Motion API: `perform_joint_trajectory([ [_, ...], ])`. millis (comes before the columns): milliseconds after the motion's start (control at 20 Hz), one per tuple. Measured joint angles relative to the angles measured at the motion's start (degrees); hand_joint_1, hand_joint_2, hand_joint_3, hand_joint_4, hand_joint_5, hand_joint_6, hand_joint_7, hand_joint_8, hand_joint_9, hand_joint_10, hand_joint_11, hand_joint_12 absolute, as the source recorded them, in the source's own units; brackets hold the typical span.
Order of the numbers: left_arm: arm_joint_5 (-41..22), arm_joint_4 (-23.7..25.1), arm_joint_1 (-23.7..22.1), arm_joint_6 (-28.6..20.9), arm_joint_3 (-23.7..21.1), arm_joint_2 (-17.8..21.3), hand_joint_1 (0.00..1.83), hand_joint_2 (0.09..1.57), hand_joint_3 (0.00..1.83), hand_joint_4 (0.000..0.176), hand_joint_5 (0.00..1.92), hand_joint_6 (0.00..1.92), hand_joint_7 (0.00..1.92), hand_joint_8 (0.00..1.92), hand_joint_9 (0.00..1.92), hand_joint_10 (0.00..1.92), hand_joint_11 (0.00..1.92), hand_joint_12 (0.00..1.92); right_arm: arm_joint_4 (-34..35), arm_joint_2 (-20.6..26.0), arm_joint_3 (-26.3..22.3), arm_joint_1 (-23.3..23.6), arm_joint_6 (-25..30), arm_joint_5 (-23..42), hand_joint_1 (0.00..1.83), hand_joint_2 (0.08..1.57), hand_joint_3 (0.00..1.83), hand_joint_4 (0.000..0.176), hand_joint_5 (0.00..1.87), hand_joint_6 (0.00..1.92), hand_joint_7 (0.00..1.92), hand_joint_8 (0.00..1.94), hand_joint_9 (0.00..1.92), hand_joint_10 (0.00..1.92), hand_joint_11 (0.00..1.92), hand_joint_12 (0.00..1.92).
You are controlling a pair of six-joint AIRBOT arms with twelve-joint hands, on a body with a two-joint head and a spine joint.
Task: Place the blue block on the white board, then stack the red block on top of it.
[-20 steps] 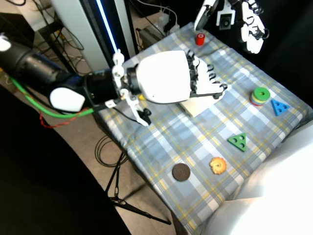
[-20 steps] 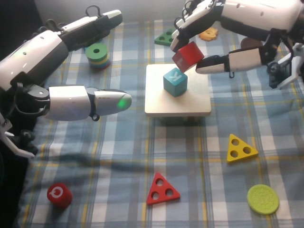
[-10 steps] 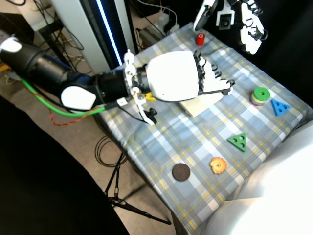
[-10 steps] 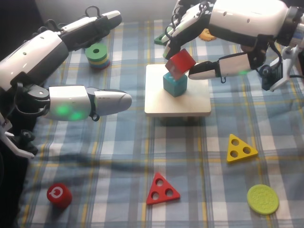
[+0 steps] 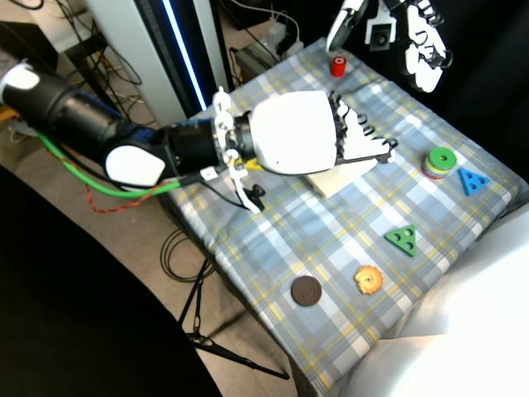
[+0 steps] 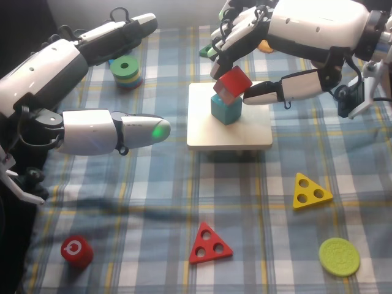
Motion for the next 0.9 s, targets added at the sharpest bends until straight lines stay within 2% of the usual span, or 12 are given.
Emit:
perform_joint_trajectory([
  [100,0.0,0.0,0.0,0.0,0.0,0.0,0.77,0.86,0.00,0.149,0.24,0.00,0.27,0.00,0.27,0.00,0.00,0.67,0.0,0.0,0.0,0.0,0.0,0.0,1.13,1.10,0.00,0.000,1.00,0.94,0.78,0.00,0.60,0.00,0.00,1.04],
  [200,0.0,0.0,0.0,0.0,0.0,0.0,0.77,0.86,0.00,0.149,0.24,0.00,0.27,0.00,0.27,0.00,0.00,0.67,0.0,0.0,0.0,0.0,0.0,-0.1,1.10,1.11,0.00,0.000,0.98,0.97,0.75,0.00,0.57,0.00,0.00,0.98],
  [250,0.0,0.0,0.0,0.0,0.0,0.0,0.77,0.85,0.00,0.144,0.24,0.00,0.27,0.00,0.27,0.00,0.00,0.65,0.0,0.0,0.0,0.0,0.0,-0.2,1.09,1.11,0.00,0.000,0.97,0.99,0.74,0.00,0.57,0.00,0.00,1.02],
  [300,0.0,0.0,0.0,0.0,0.0,0.0,0.76,0.86,0.00,0.143,0.24,0.00,0.27,0.00,0.26,0.00,0.00,0.62,0.0,0.0,0.0,0.0,0.0,-0.2,1.08,1.12,0.00,0.014,0.97,1.00,0.74,0.00,0.57,0.00,0.00,1.03],
  [400,0.0,0.0,-0.1,0.0,0.0,0.0,0.77,0.86,0.00,0.132,0.26,0.00,0.27,0.00,0.26,0.00,0.00,0.68,0.0,0.0,0.0,0.0,0.0,-0.2,1.07,1.12,0.00,0.020,0.96,1.01,0.73,0.00,0.56,0.00,0.00,1.03],
  [450,0.0,0.0,-0.1,0.0,0.0,0.0,0.77,0.85,0.00,0.127,0.26,0.00,0.28,0.00,0.27,0.00,0.00,0.70,0.0,0.0,0.0,0.0,0.0,-0.3,1.06,1.12,0.00,0.039,0.95,1.02,0.73,0.00,0.57,0.00,0.00,1.05],
  [600,0.1,0.0,-0.1,0.0,0.0,0.0,0.78,0.85,0.00,0.127,0.25,0.00,0.28,0.00,0.27,0.00,0.00,0.63,0.0,0.0,0.0,0.0,0.0,-0.4,1.03,1.13,0.00,0.106,0.94,1.04,0.72,0.00,0.57,0.00,0.00,1.04],
  [650,0.1,0.0,-0.1,0.0,0.0,0.0,0.78,0.85,0.00,0.127,0.25,0.00,0.28,0.00,0.27,0.00,0.00,0.63,0.0,0.0,0.0,0.0,0.0,-0.4,1.03,1.13,0.00,0.106,0.94,1.04,0.72,0.00,0.57,0.00,0.00,1.04],
  [700,0.1,0.0,-0.1,0.0,0.0,0.0,0.79,0.85,0.00,0.131,0.25,0.00,0.27,0.00,0.26,0.00,0.00,0.63,0.0,0.0,0.0,0.0,0.0,-0.4,1.02,1.06,0.00,0.015,0.83,0.45,0.71,0.01,0.57,0.00,0.00,1.00],
  [750,0.1,0.0,-0.1,0.0,0.0,0.0,0.79,0.85,0.00,0.141,0.24,0.00,0.26,0.00,0.25,0.00,0.00,0.61,-0.1,0.0,0.0,0.0,0.0,-0.4,1.02,1.04,0.00,0.000,0.87,0.17,0.70,0.00,0.57,0.00,0.00,1.02],
  [800,0.1,0.0,-0.1,0.0,0.0,0.0,0.79,0.85,0.00,0.137,0.24,0.00,0.26,0.00,0.25,0.00,0.00,0.58,-0.1,0.0,0.1,0.0,0.0,-0.4,1.03,1.04,0.00,0.000,0.90,0.06,0.70,0.00,0.56,0.00,0.00,1.02],
  [900,0.0,0.0,-0.1,0.0,0.0,0.0,0.79,0.86,0.00,0.140,0.24,0.00,0.26,0.00,0.25,0.00,0.00,0.58,-0.1,-0.1,0.3,0.0,0.0,-0.5,1.03,1.04,0.00,0.000,0.91,0.03,0.70,0.00,0.57,0.00,0.00,1.04],
])
